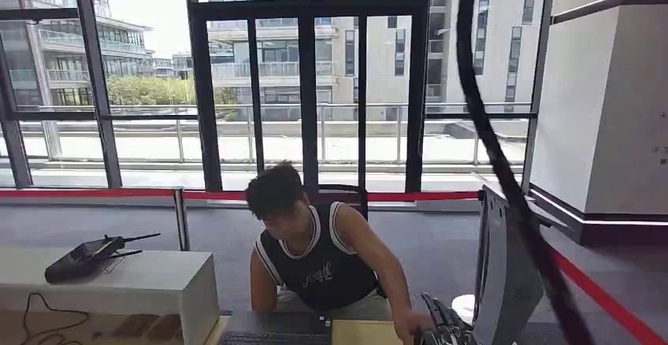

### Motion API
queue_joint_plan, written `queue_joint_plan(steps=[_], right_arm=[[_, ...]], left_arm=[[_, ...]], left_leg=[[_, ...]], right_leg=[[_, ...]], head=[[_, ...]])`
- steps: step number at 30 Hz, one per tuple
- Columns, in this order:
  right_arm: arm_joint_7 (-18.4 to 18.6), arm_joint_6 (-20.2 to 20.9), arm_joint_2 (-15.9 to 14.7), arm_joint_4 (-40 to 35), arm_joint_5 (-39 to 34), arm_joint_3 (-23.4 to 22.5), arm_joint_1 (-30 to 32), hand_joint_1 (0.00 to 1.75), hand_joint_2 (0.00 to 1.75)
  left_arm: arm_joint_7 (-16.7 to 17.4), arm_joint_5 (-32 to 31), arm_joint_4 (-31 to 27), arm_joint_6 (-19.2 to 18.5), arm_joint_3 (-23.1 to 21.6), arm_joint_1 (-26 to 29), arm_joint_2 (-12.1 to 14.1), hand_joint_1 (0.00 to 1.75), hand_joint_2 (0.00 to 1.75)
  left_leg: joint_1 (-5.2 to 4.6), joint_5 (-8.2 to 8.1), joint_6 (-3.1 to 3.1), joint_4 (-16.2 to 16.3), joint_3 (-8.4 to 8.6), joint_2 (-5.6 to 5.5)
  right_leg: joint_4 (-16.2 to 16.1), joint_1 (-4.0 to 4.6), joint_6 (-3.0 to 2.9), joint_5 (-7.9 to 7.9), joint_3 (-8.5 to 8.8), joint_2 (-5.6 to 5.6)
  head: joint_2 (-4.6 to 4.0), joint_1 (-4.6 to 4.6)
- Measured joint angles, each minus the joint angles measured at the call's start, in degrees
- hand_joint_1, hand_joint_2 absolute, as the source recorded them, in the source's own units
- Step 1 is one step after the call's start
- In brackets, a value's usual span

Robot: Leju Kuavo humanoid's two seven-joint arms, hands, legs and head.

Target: Pass the card to the sensor for recognition and then transmit it.

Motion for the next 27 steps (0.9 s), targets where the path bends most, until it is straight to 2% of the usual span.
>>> queue_joint_plan(steps=[8,13,14,15,16,17,20,21,27], right_arm=[[-2.34,0.24,3.76,14.47,-2.73,0.81,-11.38,1.75,1.75],[-2.34,0.59,5.38,20.56,-2.82,1.36,-14.27,1.69,1.75],[-2.34,0.57,5.67,21.45,-2.82,1.49,-14.51,0.73,1.75],[-2.34,0.55,5.82,22.26,-2.84,1.55,-14.68,0.17,1.75],[-2.34,0.46,6.06,23.23,-2.93,1.68,-14.8,0.17,1.75],[-2.34,0.37,6.26,23.92,-2.97,1.77,-14.9,0.0,1.75],[-2.34,0.02,6.74,25.84,-2.93,2.06,-15.01,0.0,1.75],[-2.32,-0.07,6.85,26.11,-2.76,2.17,-15.01,0.0,0.0],[-2.06,-1.31,7.46,28.16,-2.28,2.71,-15.06,0.0,0.0]], left_arm=[[-0.15,-0.5,0.0,-0.13,-1.6,-0.63,0.0,0.0,0.0],[0.07,-0.37,0.04,-0.04,-2.25,-0.74,0.02,0.0,0.0],[0.11,-0.33,0.04,-0.02,-2.32,-0.68,0.02,0.0,0.0],[0.2,-0.26,0.07,0.0,-2.38,-0.61,0.02,0.0,0.0],[0.37,-0.2,0.09,0.02,-2.45,-0.54,0.02,0.0,0.0],[0.44,-0.15,0.13,0.04,-2.52,-0.48,0.02,0.0,0.0],[0.52,0.0,0.26,0.04,-2.6,-0.47,0.02,0.0,0.0],[0.52,0.02,0.26,0.04,-2.62,-0.46,0.02,0.0,0.0],[0.48,0.11,0.33,0.13,-2.65,-0.43,0.02,0.0,0.0]], left_leg=[[0.0,0.01,-0.01,0.0,-0.02,0.0],[0.02,0.0,-0.01,0.0,-0.03,-0.02],[0.04,0.0,-0.01,0.0,-0.04,-0.03],[0.06,0.0,-0.01,0.0,-0.04,-0.03],[0.06,0.0,-0.01,0.0,-0.04,-0.02],[0.06,0.0,-0.01,0.0,-0.04,-0.01],[0.06,0.0,-0.01,0.0,-0.04,-0.01],[0.06,0.0,-0.01,0.0,-0.04,-0.01],[0.06,0.0,-0.01,0.0,-0.02,-0.01]], right_leg=[[0.02,0.0,-0.01,0.01,-0.04,0.0],[0.01,0.04,-0.02,0.01,-0.03,-0.01],[0.01,0.04,-0.02,0.01,-0.04,-0.01],[0.01,0.04,-0.02,0.01,-0.04,-0.01],[0.01,0.04,-0.02,0.01,-0.04,-0.01],[0.0,0.03,-0.02,0.01,-0.04,-0.01],[0.0,0.03,-0.01,0.01,-0.04,-0.01],[0.0,0.03,-0.02,0.01,-0.05,-0.01],[0.0,0.05,-0.02,0.01,-0.04,-0.01]], head=[[0.0,-0.02],[0.0,-0.02],[0.0,-0.02],[0.0,-0.02],[0.0,-0.02],[0.0,-0.02],[0.0,-0.02],[0.0,-0.02],[0.0,-0.02]])
